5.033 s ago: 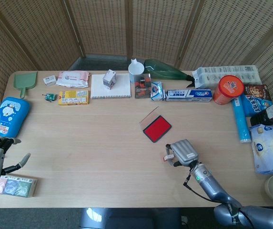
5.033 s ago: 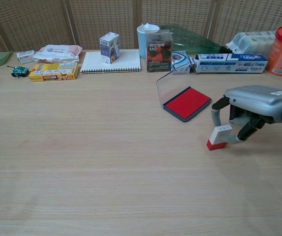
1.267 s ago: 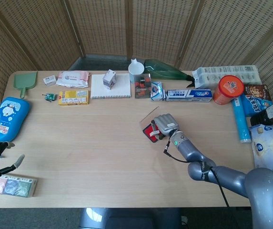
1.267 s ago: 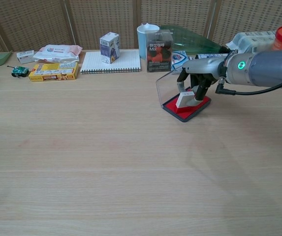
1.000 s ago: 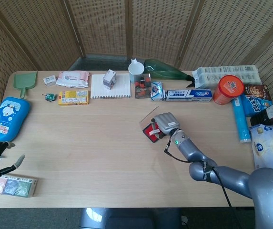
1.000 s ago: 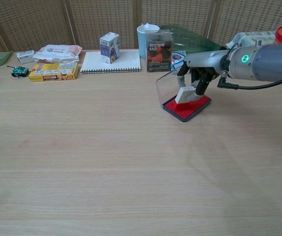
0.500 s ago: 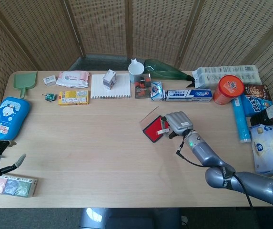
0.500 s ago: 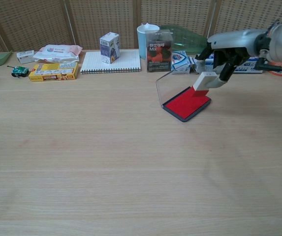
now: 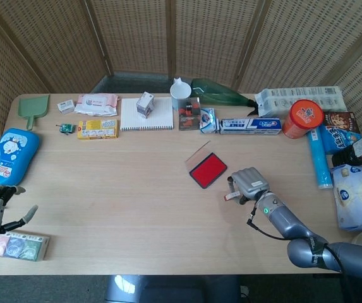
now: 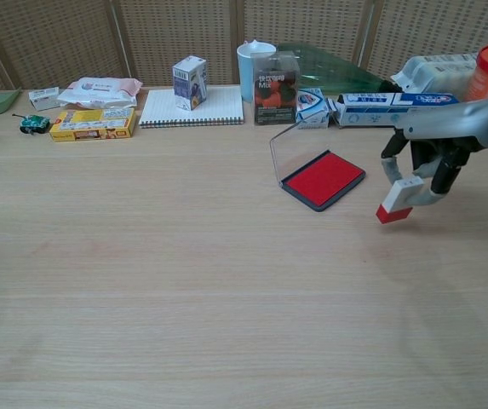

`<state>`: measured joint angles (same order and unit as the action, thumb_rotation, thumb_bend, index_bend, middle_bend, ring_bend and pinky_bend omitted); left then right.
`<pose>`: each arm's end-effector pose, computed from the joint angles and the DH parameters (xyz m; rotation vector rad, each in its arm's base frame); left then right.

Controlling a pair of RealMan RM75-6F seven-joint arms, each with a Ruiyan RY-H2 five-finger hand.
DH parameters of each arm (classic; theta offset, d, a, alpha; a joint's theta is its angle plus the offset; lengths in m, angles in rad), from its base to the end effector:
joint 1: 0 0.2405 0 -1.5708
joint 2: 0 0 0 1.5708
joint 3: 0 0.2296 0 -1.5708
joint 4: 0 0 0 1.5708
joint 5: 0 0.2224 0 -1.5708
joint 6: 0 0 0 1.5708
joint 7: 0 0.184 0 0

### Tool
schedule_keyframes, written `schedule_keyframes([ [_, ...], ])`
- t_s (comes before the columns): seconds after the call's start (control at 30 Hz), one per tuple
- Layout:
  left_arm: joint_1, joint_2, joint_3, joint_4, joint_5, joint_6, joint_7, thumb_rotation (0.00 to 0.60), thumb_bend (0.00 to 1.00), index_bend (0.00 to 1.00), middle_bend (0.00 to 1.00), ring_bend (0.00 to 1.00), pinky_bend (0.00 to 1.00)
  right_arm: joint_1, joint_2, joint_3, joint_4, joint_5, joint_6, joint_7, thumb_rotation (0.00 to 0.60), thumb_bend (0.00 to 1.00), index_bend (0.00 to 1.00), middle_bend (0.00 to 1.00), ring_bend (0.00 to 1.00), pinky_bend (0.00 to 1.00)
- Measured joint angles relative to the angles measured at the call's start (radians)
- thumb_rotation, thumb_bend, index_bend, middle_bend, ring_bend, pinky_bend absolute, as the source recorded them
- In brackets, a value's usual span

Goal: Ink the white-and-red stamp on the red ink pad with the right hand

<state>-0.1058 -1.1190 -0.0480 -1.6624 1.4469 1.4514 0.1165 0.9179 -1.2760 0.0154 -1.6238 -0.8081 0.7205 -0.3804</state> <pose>-0.2878 0.2245 0.1281 -1.4005 -0.8910 -0.8261 -0.1610 -0.3642 -0.0216 2.0241 -1.0642 0.5353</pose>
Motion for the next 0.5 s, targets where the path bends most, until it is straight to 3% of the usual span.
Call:
schedule_keyframes([
  [0.5,0.002,0.001,0.006,-0.005,0.002,-0.004,0.002,0.128,0.21,0.31,0.38,0.27,0.16,-0.007,-0.042,-0.049,0.037,0.053,0.019,-0.046,0.600,0.41,0.68,1.00,1.00,1.00],
])
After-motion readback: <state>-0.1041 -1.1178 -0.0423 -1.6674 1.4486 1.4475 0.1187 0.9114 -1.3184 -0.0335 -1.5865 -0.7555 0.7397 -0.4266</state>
